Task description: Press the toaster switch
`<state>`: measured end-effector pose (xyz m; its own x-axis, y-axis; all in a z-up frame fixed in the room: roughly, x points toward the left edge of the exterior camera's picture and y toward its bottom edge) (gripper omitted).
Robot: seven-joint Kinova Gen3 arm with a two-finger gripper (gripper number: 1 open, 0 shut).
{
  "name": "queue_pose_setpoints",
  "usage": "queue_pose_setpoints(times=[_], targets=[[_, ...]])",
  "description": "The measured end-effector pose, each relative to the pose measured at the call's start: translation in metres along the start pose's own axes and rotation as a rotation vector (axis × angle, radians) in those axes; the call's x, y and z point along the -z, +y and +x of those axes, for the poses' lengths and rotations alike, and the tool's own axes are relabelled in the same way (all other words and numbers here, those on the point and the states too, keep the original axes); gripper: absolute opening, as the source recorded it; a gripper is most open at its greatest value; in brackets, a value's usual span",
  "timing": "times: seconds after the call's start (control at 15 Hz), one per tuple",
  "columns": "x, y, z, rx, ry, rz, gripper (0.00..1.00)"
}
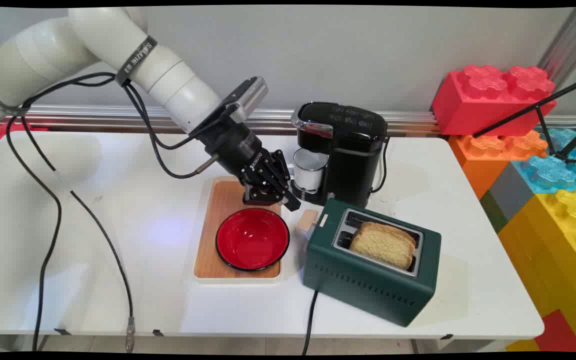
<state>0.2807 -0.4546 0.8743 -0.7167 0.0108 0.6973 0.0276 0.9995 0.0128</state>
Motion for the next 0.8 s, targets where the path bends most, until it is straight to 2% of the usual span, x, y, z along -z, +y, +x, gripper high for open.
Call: queue_pose_setpoints(times=[0.8], targets=[[-0.019,-0.006,-0.041,0.106,0.115,-0.036,0.0]])
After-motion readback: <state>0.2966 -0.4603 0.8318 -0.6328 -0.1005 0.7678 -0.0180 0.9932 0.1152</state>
